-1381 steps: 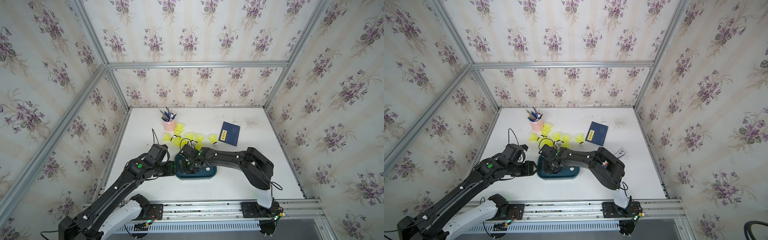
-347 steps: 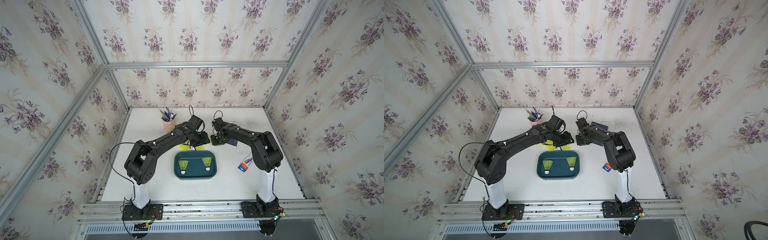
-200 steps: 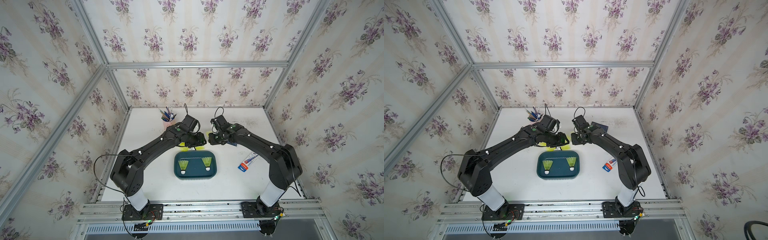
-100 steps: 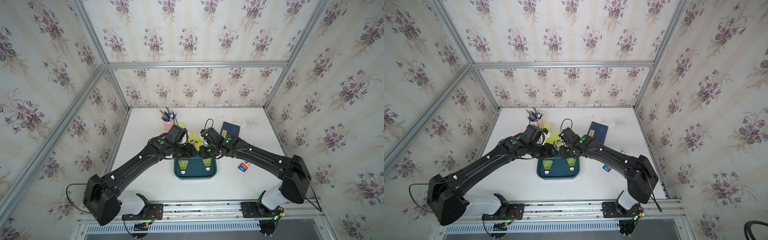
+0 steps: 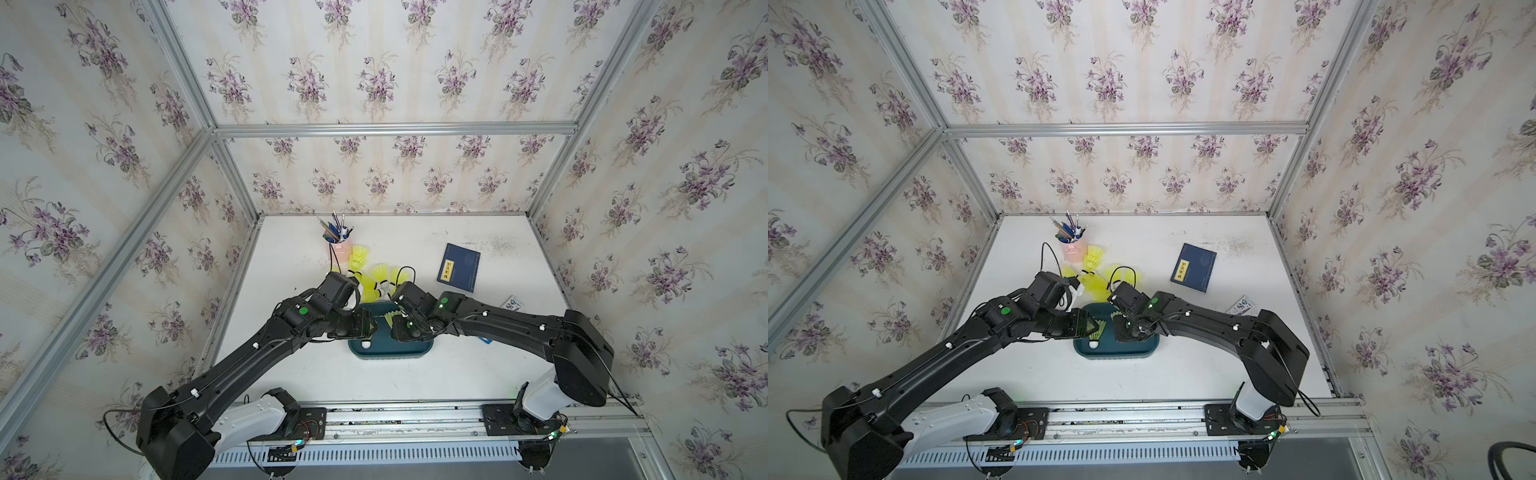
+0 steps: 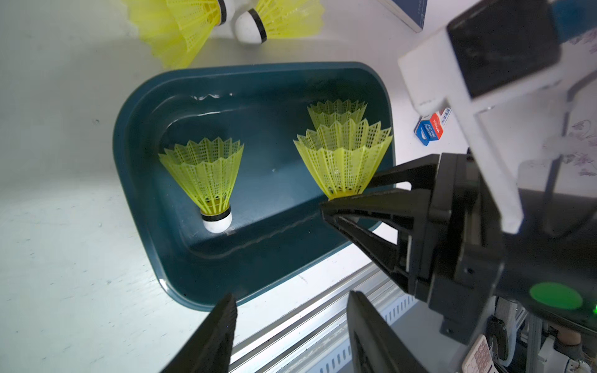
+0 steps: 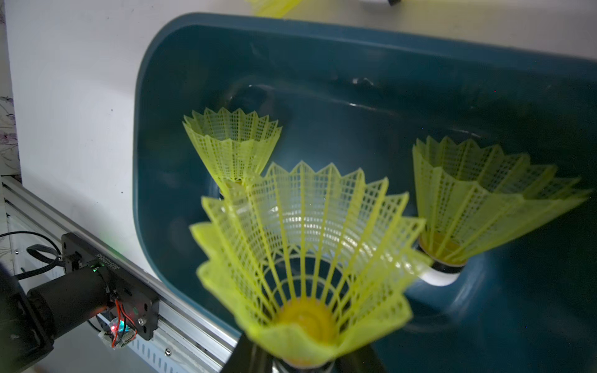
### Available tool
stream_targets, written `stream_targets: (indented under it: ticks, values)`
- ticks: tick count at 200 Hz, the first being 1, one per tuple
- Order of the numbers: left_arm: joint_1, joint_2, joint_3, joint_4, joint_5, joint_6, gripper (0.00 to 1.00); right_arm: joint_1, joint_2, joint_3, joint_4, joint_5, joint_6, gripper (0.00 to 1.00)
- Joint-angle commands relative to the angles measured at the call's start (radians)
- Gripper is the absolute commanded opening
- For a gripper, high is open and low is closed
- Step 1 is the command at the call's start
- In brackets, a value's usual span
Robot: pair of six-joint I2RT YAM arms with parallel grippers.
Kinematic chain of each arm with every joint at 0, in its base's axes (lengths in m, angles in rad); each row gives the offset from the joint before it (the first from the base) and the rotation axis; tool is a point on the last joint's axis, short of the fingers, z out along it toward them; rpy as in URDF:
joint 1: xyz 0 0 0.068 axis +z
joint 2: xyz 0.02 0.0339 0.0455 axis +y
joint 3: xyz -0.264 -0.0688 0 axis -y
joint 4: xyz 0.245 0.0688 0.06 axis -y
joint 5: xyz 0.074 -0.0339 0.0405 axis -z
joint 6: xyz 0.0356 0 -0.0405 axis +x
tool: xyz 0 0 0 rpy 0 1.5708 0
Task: Put the shuttlecocks into the storage box
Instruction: Place the shuttlecock in the storage box.
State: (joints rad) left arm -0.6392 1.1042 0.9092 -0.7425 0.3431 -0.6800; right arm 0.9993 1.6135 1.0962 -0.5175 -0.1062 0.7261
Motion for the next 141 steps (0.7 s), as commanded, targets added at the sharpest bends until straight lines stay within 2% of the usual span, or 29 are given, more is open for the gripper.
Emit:
stream_targets:
  ticks: [1,75,141]
  values:
    - [0.0,-0.022,-0.021,-0.019,-0.018,0.022,0.59,0.003,0.025,-0.011,0.057,-0.021,0.044,0.24]
    - [-0.001,-0.069,-0.077,-0.024,-0.027,0.033,0.59,0.005,0.117,0.014,0.102,-0.021,0.067,0.24]
    - [-0.002,-0.084,-0.096,-0.021,-0.032,0.032,0.59,0.005,0.16,0.038,0.091,0.029,0.085,0.25]
